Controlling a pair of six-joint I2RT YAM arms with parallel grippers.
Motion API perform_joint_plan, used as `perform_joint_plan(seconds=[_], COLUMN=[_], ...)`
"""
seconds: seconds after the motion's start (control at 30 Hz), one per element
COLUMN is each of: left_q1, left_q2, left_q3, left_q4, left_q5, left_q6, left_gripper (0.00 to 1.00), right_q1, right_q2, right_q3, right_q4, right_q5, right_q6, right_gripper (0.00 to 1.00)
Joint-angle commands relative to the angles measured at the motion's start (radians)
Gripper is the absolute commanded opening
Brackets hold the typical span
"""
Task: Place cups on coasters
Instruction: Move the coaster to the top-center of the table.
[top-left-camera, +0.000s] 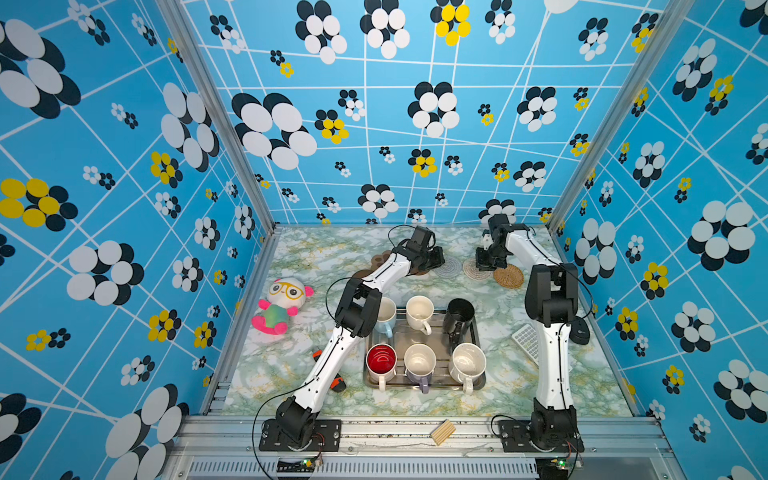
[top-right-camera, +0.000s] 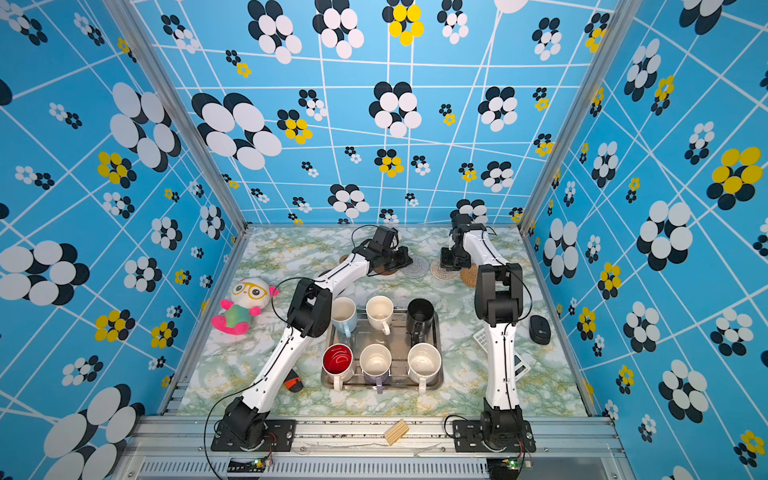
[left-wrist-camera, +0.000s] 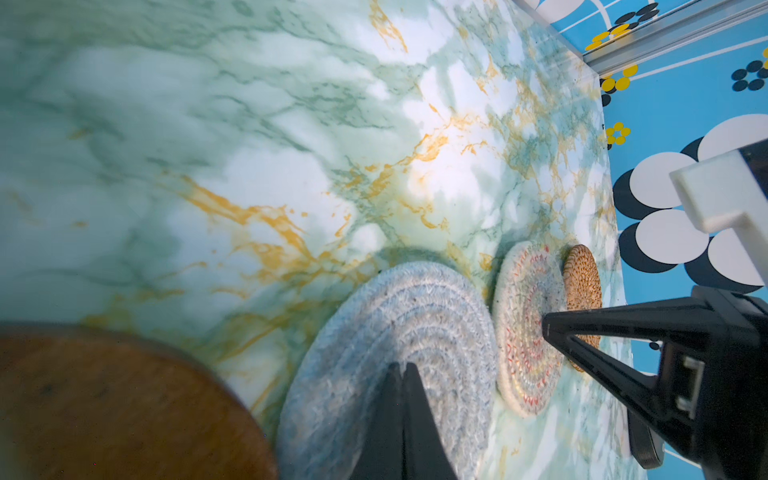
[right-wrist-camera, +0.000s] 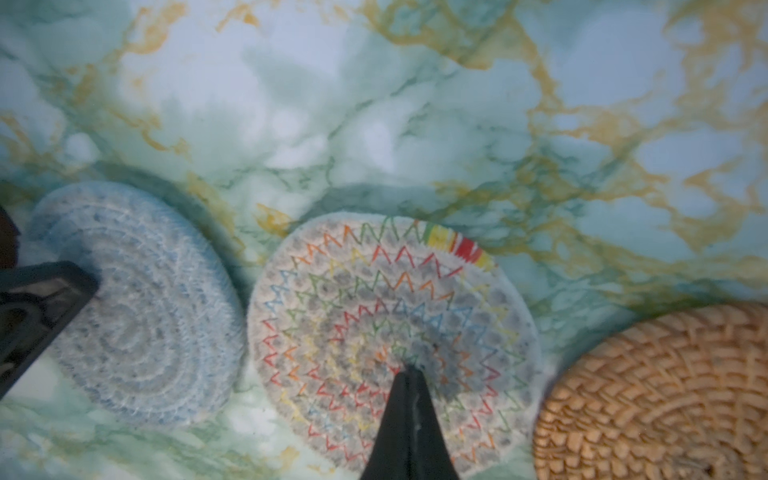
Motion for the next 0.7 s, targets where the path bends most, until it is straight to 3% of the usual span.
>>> perform_joint_plan(seconds=[0.0,0.43,0.67], left_q1=[0.005,0.005,0.005], left_q2=[-0.048,-0.123,-0.205], left_q3=[-0.040,-0.052,-0.061], left_q4=[-0.054,-0.018,-0.035], left_q5=[-0.014,0.006,0.009], left_q6=[0.016,0.029,0.090], left_gripper=[0.05,0.18,0.19], right_q1=[0.002,0.002,-0.008], right_q2=[0.018,-0.016,-0.083], right_q3=[0.029,0.069,0.061], right_q4=[-0.066,-0.068,-0.086], right_q5=[-0.023,-0.049,0.015], right_q6=[-0.002,0.007,-0.014], right_gripper=[0.00,0.00,0.00])
